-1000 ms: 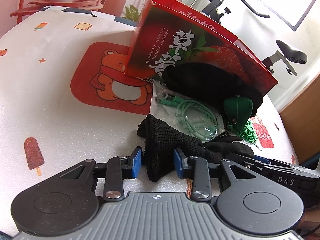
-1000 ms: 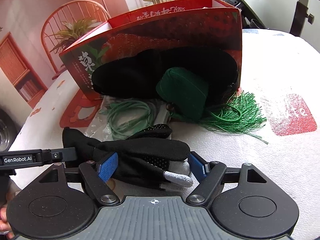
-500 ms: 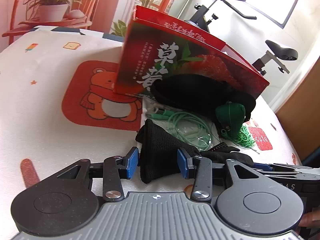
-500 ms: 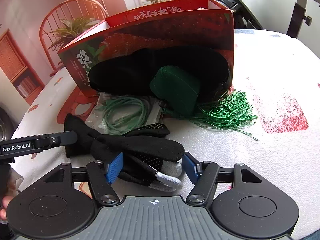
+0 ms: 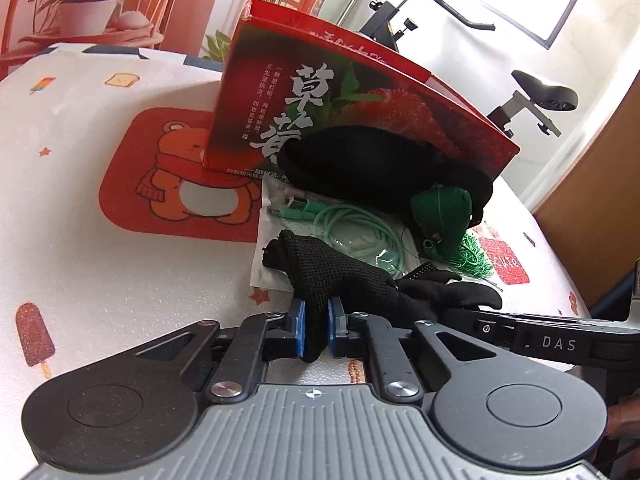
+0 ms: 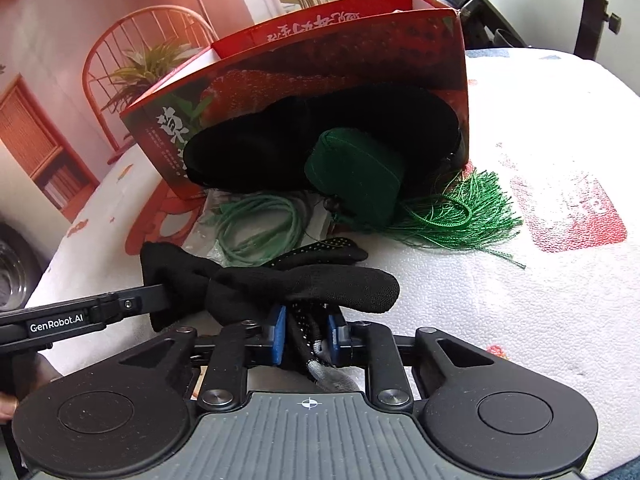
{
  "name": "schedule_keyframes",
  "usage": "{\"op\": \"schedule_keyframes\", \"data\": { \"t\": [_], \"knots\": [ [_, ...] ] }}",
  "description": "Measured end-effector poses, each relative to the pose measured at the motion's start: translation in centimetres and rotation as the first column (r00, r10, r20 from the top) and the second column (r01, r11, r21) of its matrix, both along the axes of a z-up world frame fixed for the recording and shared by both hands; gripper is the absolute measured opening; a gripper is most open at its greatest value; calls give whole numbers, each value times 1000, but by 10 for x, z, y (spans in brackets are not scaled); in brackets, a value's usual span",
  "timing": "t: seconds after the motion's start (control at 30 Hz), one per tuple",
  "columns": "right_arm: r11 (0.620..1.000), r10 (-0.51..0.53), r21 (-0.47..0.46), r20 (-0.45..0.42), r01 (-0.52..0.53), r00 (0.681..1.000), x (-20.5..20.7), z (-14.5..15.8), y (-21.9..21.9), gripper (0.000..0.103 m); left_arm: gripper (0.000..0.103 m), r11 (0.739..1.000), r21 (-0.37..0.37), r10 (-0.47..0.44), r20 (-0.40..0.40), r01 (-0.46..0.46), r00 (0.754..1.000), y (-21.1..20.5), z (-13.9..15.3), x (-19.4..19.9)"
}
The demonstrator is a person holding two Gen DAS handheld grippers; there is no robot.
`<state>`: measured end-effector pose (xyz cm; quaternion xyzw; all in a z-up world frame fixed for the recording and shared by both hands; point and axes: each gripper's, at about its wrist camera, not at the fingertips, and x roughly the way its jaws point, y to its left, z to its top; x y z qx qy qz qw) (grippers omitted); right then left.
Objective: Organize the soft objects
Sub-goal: 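Lift the black glove with both grippers and carry it into the box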
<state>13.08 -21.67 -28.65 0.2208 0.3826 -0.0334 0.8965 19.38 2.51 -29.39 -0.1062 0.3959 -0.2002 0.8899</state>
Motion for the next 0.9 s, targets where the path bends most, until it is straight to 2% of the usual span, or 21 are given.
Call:
{"op": "schedule_keyframes", "data": {
  "t": [0.4,0.6,0.9],
  "knots": [
    [999,-6,-36,107,10,994,-18,23,4,14,11,1000,11,-3,88,2,996,-2,23,-18],
    [998,-7,-54,189,18,982,-23,48,2,13,11,1000,-3,3,144,-2,990,-1,45,-23],
    [991,18,-132,286,21,958,-25,92,3,13,11,1000,-5,19,247,-19,969,-7,88,-34]
  ]
}}
